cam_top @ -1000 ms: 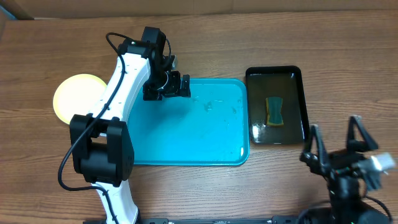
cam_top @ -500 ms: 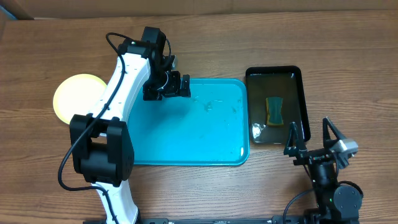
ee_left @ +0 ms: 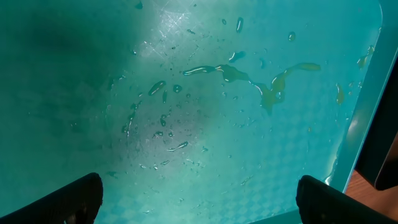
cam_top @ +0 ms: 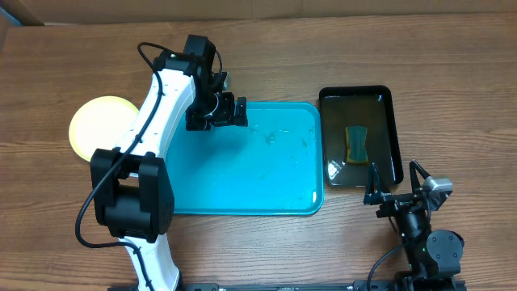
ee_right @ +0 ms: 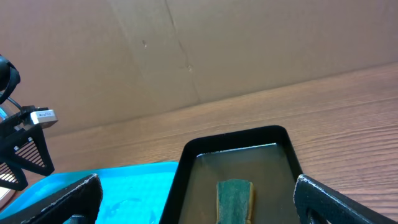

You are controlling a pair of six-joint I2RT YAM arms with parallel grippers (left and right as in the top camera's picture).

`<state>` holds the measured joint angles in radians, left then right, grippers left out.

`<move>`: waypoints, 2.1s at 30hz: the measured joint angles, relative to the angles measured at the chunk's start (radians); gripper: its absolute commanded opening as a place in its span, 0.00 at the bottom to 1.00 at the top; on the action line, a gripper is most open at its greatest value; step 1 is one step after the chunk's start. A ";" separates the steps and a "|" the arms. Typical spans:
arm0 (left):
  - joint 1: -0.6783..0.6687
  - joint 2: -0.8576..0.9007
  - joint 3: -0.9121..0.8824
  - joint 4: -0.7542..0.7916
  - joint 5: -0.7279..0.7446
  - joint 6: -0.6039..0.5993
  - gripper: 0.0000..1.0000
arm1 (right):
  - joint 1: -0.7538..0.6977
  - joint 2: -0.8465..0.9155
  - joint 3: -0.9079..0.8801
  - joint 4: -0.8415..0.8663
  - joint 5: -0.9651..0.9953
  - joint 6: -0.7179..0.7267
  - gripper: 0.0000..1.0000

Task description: Clean dirty plates on tray and stack at the side

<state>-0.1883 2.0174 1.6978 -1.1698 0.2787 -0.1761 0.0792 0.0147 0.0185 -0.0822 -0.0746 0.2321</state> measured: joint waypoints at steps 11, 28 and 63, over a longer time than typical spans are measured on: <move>0.001 0.000 0.000 0.000 0.000 0.000 1.00 | 0.000 0.000 0.000 0.000 0.000 -0.001 1.00; -0.002 -0.258 0.000 0.007 -0.029 0.000 1.00 | 0.000 0.000 0.000 0.000 0.000 -0.001 1.00; 0.191 -1.835 -1.076 0.656 -0.044 0.000 1.00 | 0.000 0.000 0.000 0.001 0.000 0.000 1.00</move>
<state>0.0029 0.1829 0.6220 -0.5140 0.2344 -0.1764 0.0792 0.0147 0.0185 -0.0814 -0.0750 0.2317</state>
